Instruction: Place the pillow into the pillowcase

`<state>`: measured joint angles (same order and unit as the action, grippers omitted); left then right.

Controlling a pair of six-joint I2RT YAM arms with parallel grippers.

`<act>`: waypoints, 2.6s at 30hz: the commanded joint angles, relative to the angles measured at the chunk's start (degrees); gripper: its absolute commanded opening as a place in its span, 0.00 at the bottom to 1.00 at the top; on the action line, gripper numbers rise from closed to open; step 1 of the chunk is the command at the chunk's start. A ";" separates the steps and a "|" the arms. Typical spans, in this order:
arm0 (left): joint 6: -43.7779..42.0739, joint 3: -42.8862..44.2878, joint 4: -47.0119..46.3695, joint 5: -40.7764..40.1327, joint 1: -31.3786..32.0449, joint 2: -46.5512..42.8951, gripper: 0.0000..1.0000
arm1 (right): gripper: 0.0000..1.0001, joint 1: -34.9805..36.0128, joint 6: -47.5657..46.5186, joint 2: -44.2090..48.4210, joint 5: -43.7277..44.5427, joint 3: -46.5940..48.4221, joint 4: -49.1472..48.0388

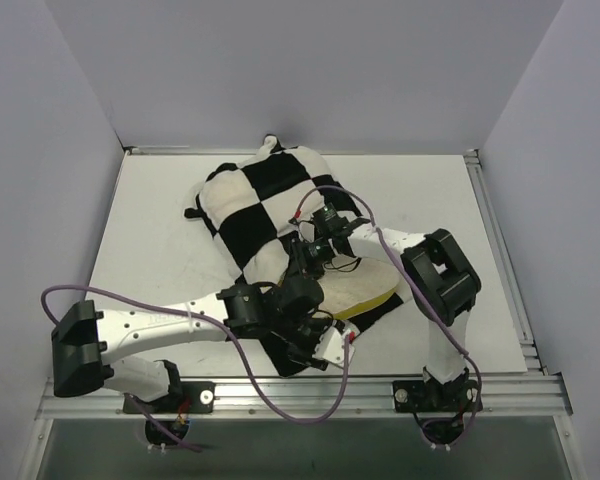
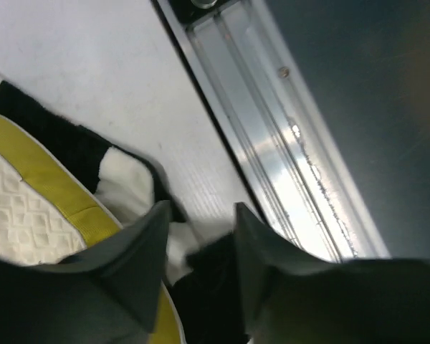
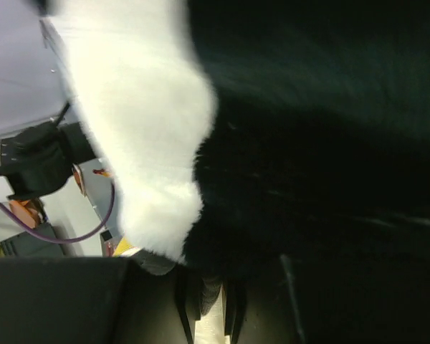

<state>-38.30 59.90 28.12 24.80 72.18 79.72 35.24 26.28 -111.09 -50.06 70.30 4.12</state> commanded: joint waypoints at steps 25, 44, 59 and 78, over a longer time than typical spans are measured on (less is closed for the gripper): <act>14.14 24.03 -0.08 -6.60 -14.01 17.47 0.87 | 0.53 -36.47 -30.68 10.12 24.03 0.71 36.22; 10.71 26.07 -10.28 -8.45 -12.06 31.55 0.88 | 0.50 -42.18 -34.45 8.42 19.48 3.52 37.71; 10.44 14.55 -10.18 -2.64 -16.28 21.19 0.87 | 0.56 -33.59 -39.64 -2.73 29.32 7.57 39.56; 9.03 16.29 -20.90 -28.47 -18.73 30.14 0.20 | 0.00 -31.29 -49.92 11.66 18.16 -7.35 60.21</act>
<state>-30.26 74.30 12.08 7.27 59.75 110.04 3.25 -18.52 -105.71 -30.61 67.13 49.28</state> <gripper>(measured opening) 0.281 0.045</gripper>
